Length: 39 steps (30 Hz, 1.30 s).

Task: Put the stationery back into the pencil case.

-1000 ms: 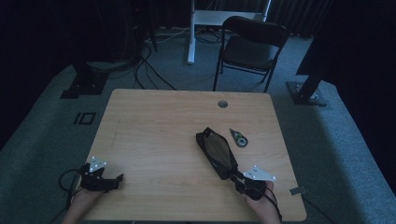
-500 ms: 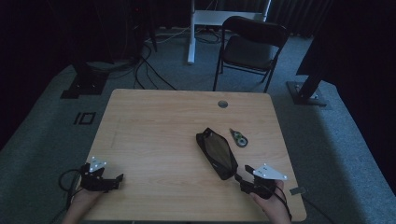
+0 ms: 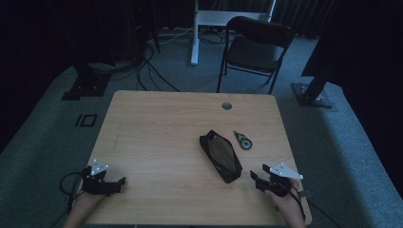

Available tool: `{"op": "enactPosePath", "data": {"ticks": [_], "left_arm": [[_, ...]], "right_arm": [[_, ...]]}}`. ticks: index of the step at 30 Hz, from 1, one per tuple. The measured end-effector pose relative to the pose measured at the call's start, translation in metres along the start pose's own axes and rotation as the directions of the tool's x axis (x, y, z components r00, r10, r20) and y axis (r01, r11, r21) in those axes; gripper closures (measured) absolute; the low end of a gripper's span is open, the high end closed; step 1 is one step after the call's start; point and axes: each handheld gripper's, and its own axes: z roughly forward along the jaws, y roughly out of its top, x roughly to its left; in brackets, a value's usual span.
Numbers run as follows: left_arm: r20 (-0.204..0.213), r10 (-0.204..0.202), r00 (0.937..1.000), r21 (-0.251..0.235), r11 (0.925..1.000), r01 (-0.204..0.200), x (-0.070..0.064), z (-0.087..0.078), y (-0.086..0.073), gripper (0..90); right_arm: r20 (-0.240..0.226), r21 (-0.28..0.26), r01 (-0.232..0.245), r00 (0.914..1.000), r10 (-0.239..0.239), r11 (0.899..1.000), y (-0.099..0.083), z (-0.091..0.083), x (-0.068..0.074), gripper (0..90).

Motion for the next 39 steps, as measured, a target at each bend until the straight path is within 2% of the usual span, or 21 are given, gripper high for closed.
{"op": "enactPosePath", "data": {"ticks": [8,13,17,24,39], "left_arm": [[0.0,0.001,1.0,0.001,1.0,-0.001,0.0,0.0,0.0,0.1],[0.0,0.0,1.0,0.0,1.0,0.0,0.0,0.0,0.0,0.1],[0.0,0.0,1.0,0.0,1.0,0.0,0.0,0.0,0.0,0.1],[0.0,-0.002,1.0,-0.001,1.0,0.002,0.0,0.0,0.0,0.1],[0.0,-0.002,1.0,0.0,1.0,0.002,0.0,0.0,0.0,0.1]], "right_arm": [[0.032,-0.007,-0.025,0.9992,0.025,1.0,0.006,0.018,-0.017,34.7],[0.05,0.004,-0.006,0.9987,0.006,1.0,0.013,0.029,-0.025,33.6],[0.054,0.012,-0.009,0.9985,0.008,1.0,0.015,0.038,-0.03,32.4],[0.053,0.022,-0.012,0.9986,0.01,1.0,0.021,0.052,-0.034,31.9],[0.047,0.05,0.019,0.9987,-0.022,0.999,0.037,0.079,-0.035,28.5]]}}
